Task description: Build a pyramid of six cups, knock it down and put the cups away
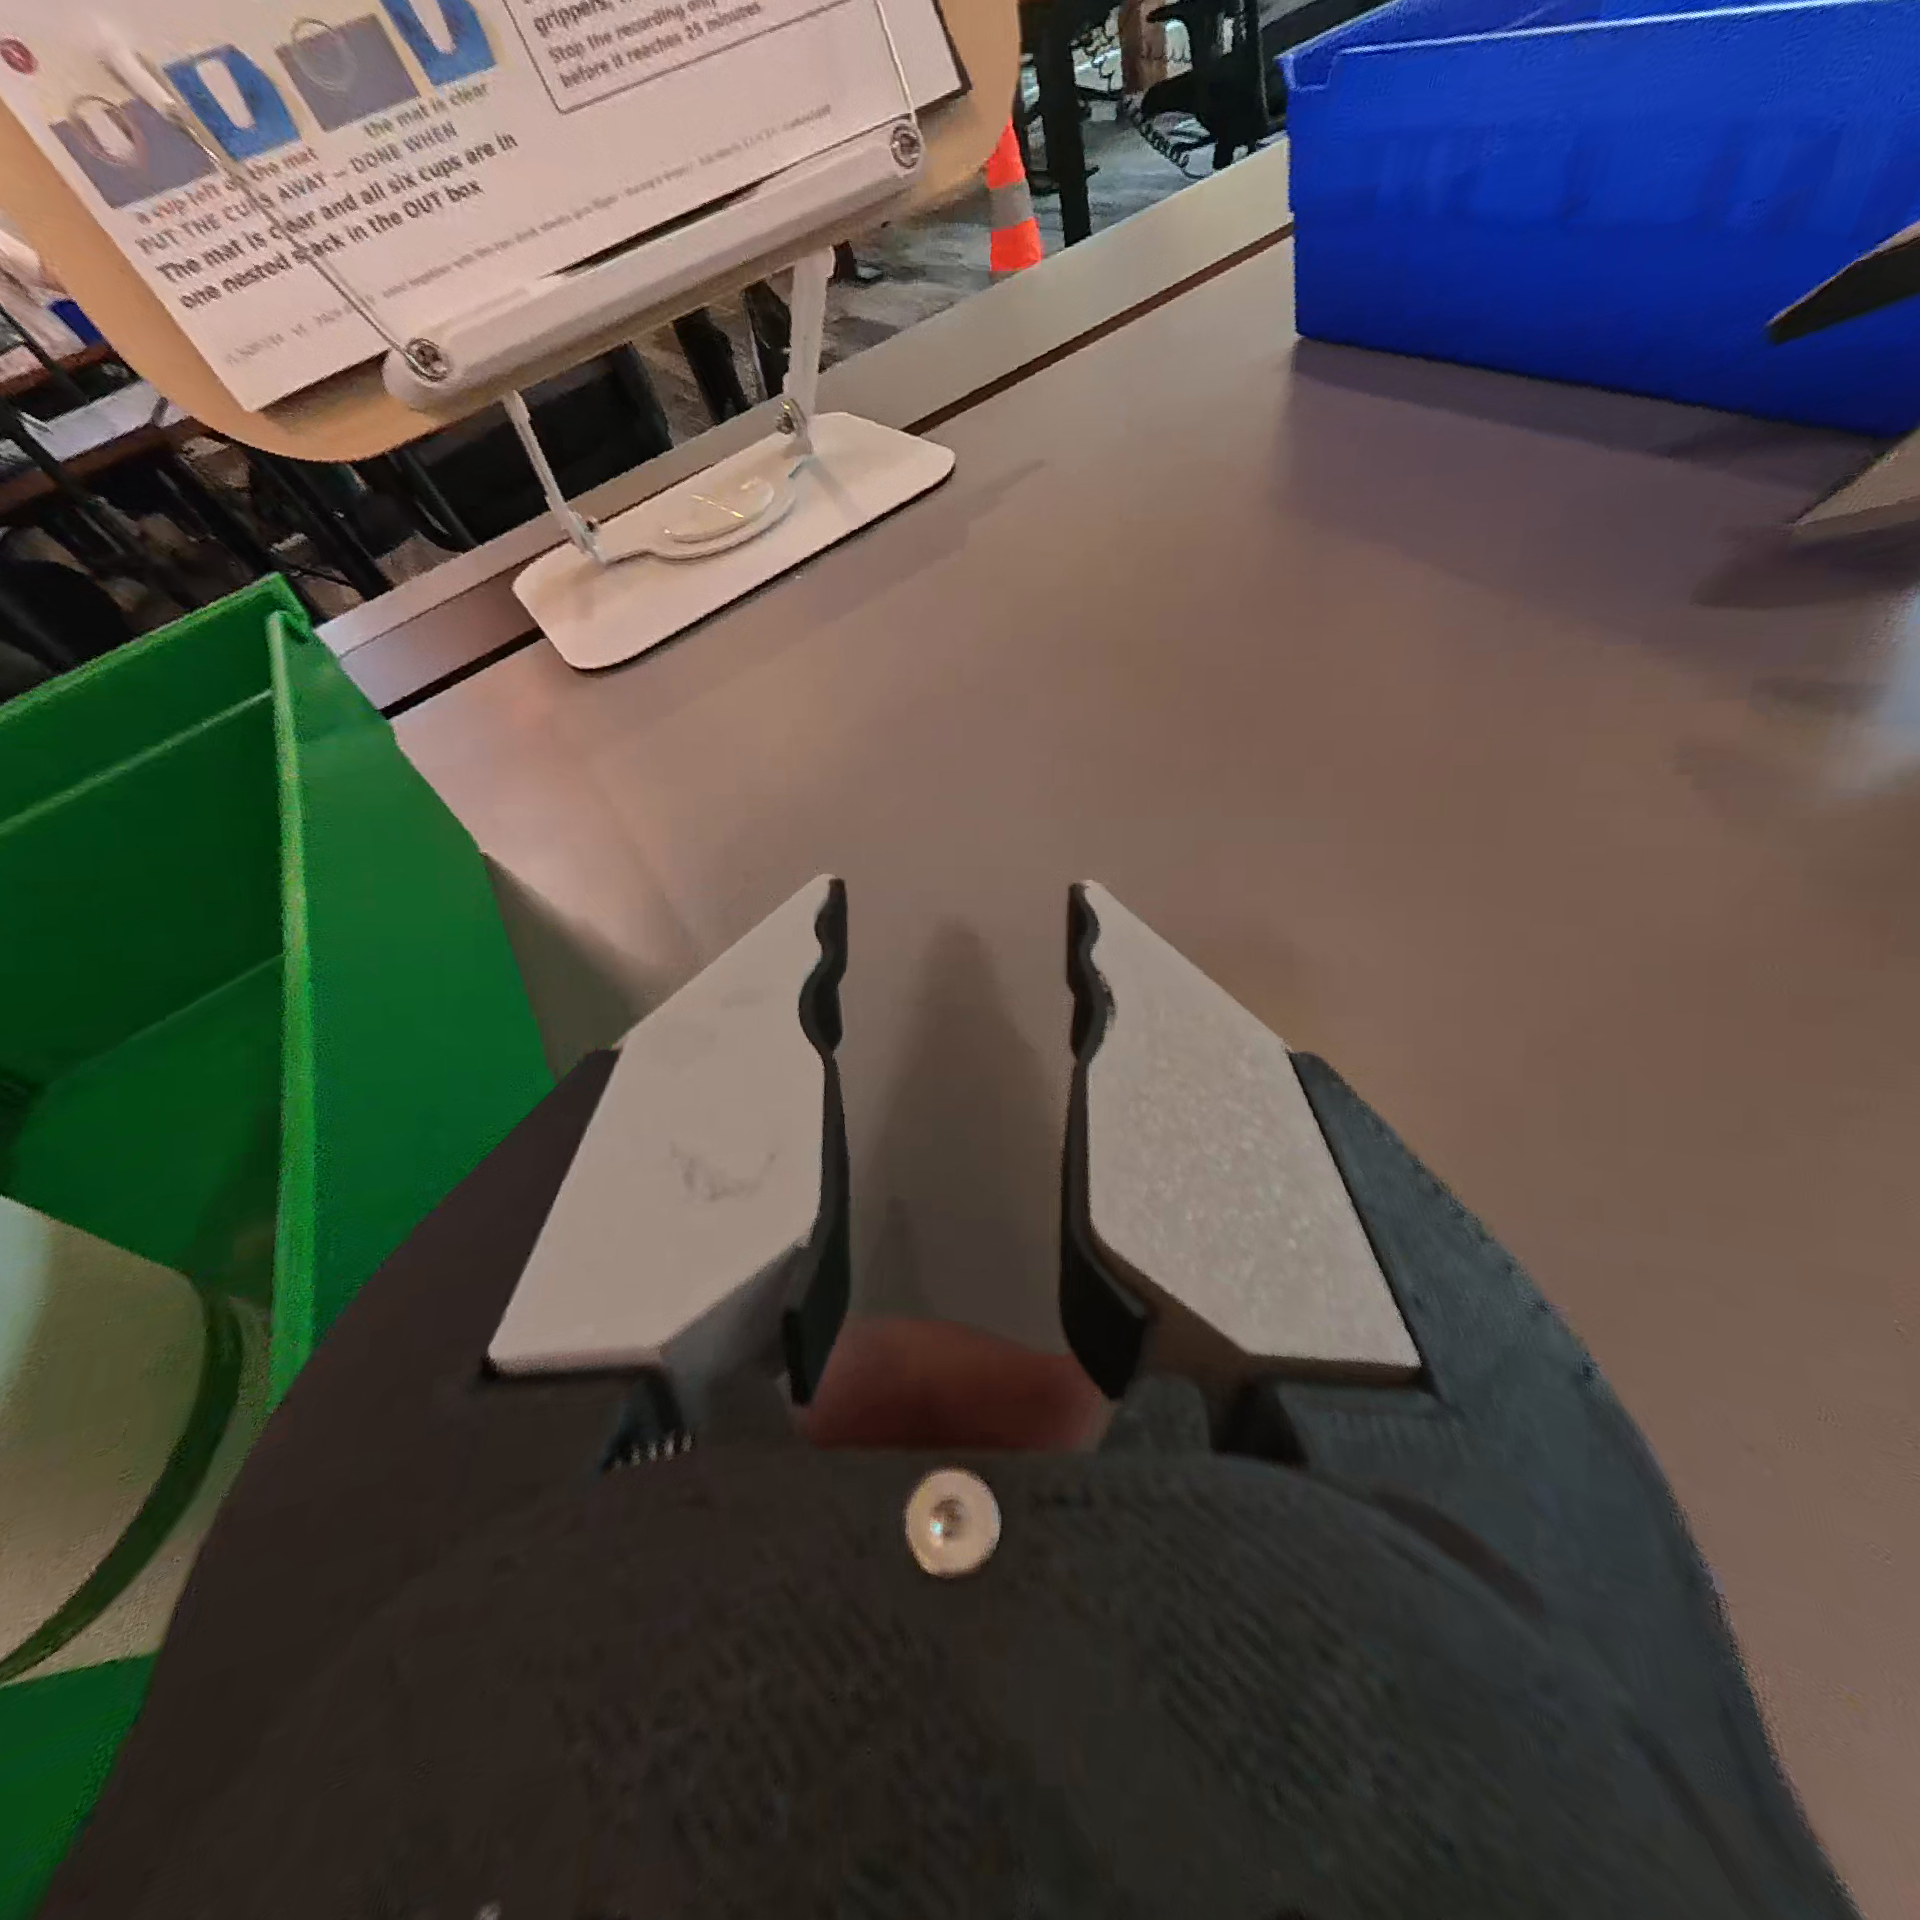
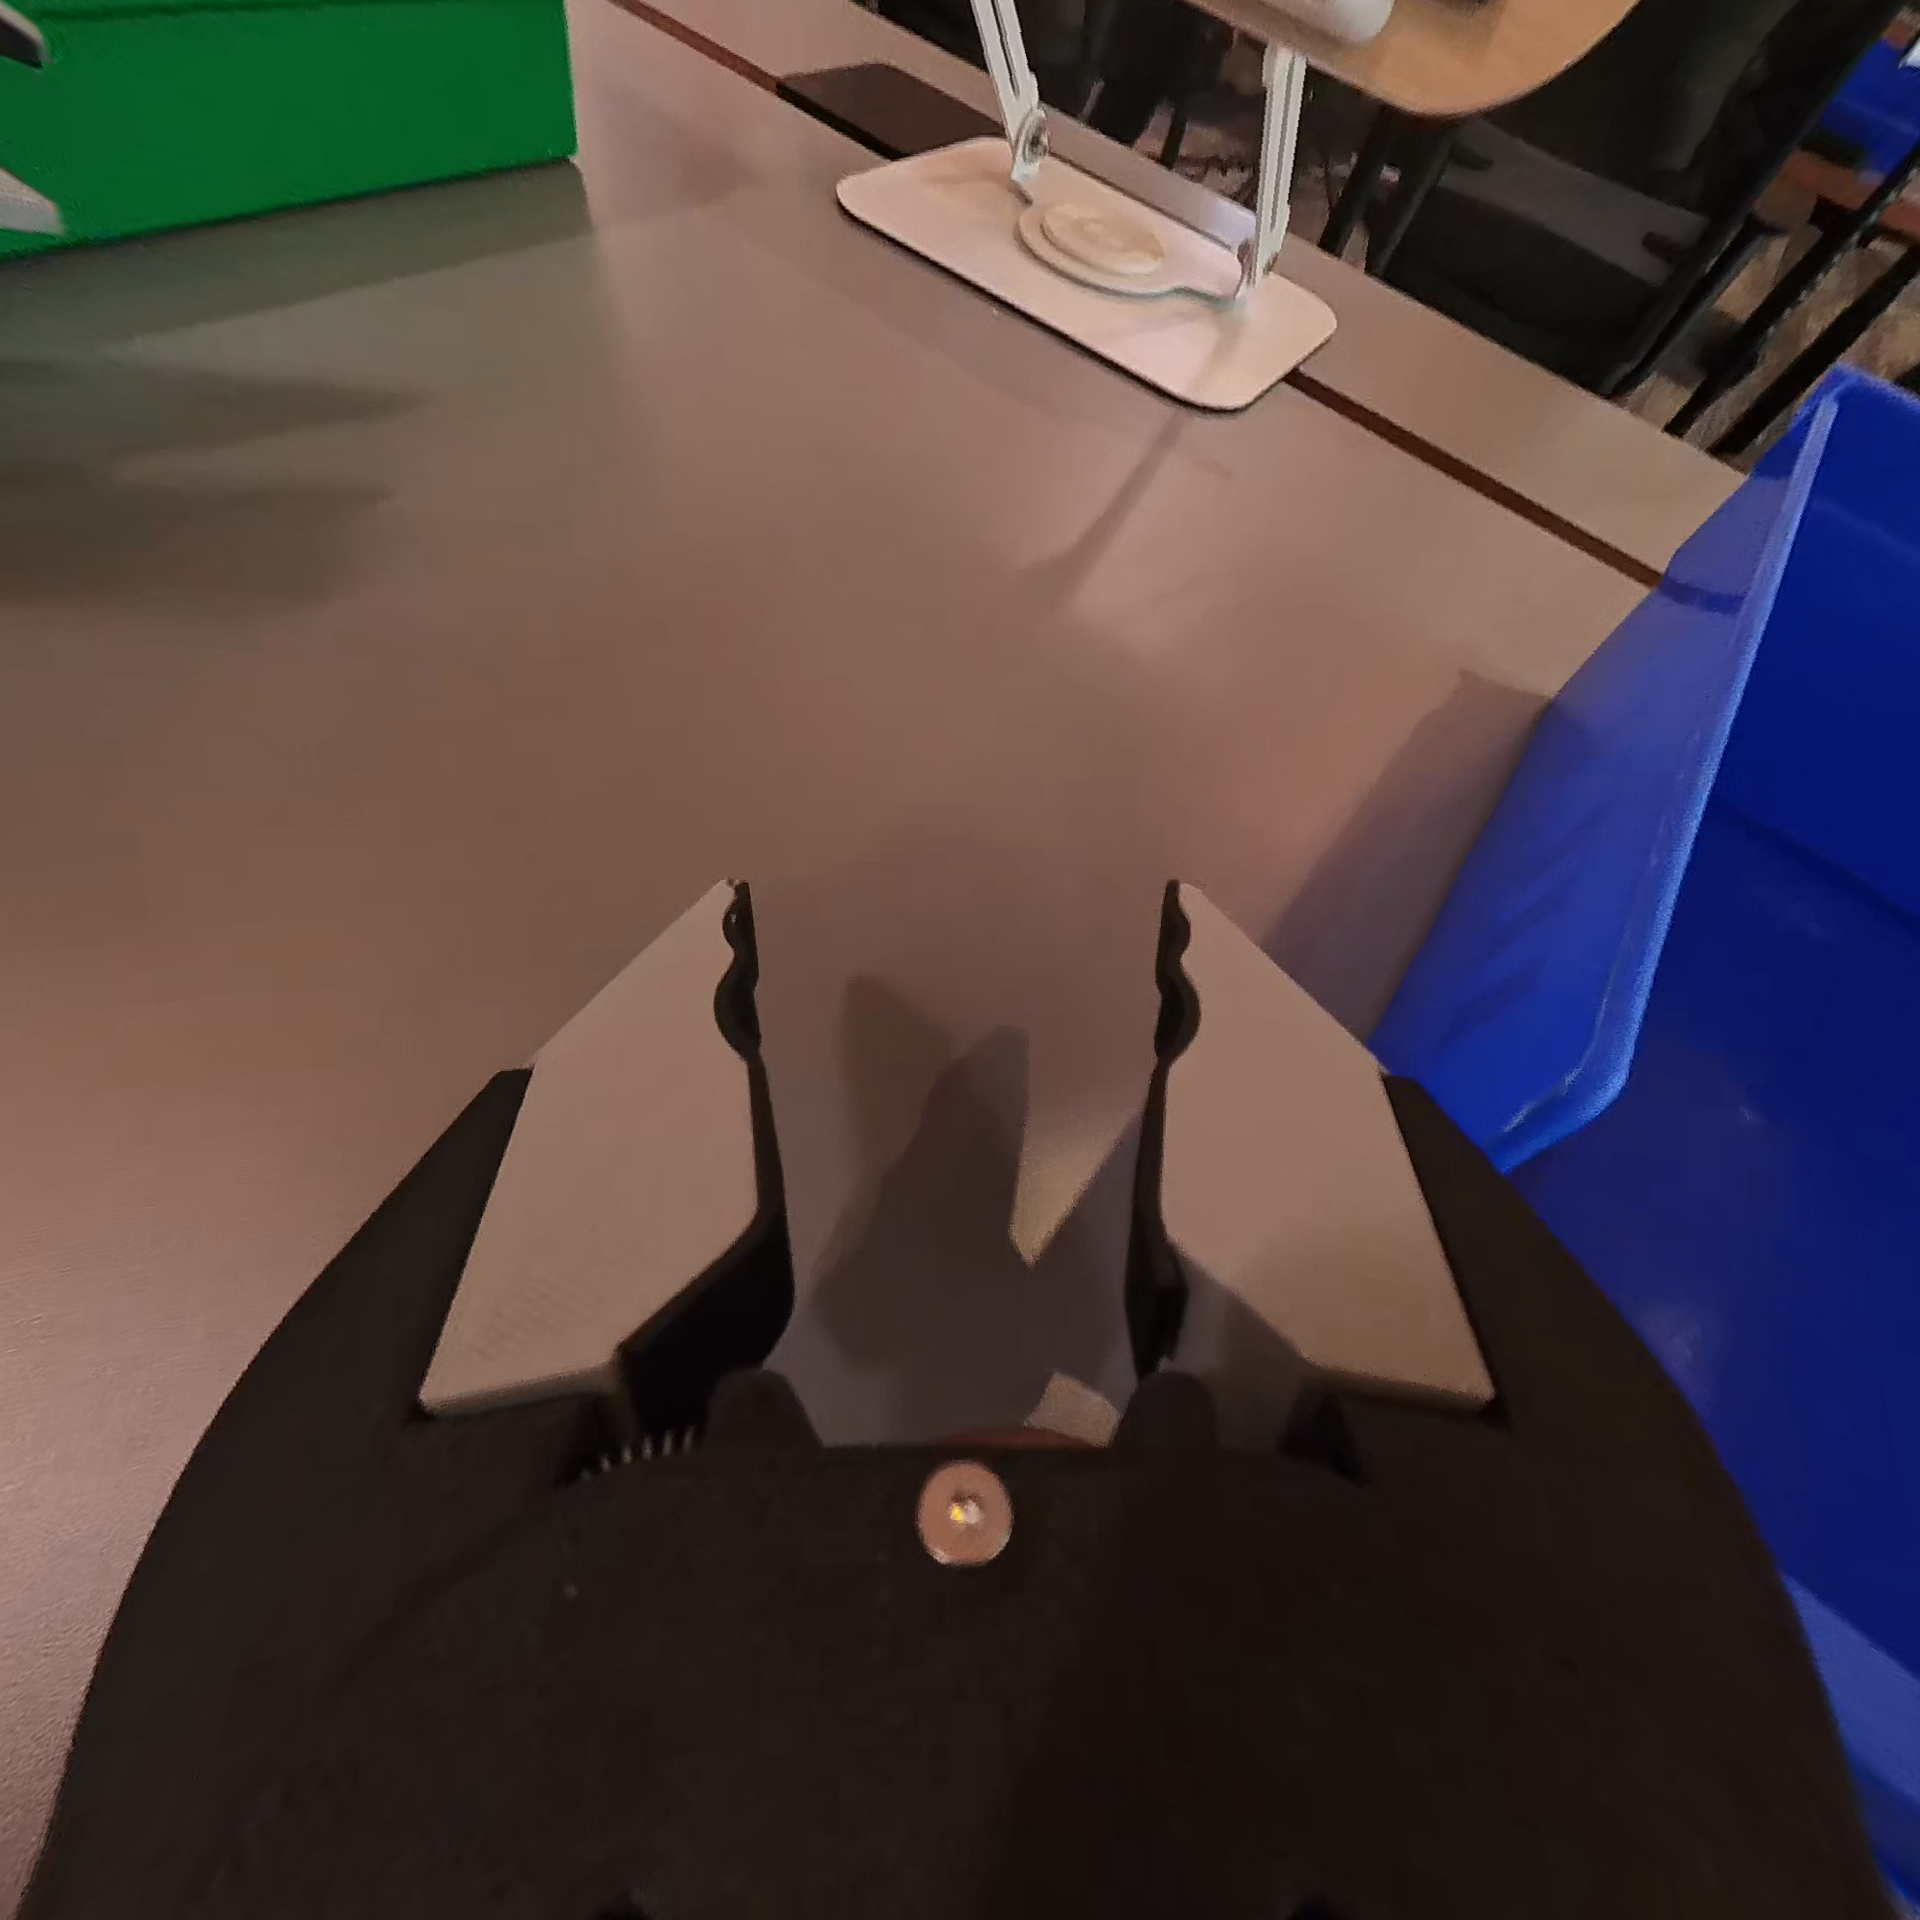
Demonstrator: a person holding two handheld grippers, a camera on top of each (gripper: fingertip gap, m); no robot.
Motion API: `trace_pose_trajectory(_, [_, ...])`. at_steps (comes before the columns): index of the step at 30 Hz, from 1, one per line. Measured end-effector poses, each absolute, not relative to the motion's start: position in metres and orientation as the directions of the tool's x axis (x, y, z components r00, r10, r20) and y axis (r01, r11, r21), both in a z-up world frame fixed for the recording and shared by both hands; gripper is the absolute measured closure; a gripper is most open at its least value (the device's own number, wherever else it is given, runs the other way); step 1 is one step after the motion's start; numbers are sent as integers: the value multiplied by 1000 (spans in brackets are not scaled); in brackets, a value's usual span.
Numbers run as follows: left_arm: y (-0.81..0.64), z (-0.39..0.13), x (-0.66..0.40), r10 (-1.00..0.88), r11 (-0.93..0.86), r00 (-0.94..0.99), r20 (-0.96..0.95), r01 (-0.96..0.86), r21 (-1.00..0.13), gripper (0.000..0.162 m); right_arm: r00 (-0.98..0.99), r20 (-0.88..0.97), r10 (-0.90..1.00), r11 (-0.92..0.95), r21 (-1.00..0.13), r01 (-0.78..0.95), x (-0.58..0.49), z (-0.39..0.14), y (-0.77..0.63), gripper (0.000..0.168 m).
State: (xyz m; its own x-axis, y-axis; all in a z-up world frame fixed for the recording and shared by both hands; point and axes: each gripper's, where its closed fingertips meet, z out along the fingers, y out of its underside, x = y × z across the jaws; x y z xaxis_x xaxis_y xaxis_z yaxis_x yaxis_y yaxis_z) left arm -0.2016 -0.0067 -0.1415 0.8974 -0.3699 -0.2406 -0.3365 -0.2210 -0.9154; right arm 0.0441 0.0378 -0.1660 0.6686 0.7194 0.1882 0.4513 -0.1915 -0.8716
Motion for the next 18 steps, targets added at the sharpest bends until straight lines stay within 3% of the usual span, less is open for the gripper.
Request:
trace_pose_trajectory(2, [-10,-143,-192,-390,-221,894,-221,-324,-920,122,710,190,678,-237,-858,455,55,-170,47,103])
trace_pose_trajectory(4, [-13,-142,-178,-410,-218,891,-197,-305,-927,122,779,216,588,-250,-868,429,73,-165,58,145])
trace_pose_trajectory(5, [-13,-141,-173,-411,-212,892,-189,-295,-932,122,809,219,546,-236,-886,399,80,-159,62,151])
trace_pose_trajectory(8, [-10,-136,-162,-368,-195,909,-198,-284,-939,120,824,230,518,-145,-926,349,84,-142,63,111])
trace_pose_trajectory(18, [-2,-133,-139,-392,-211,917,-67,-161,-964,109,737,246,630,-95,-917,387,63,-144,43,90])
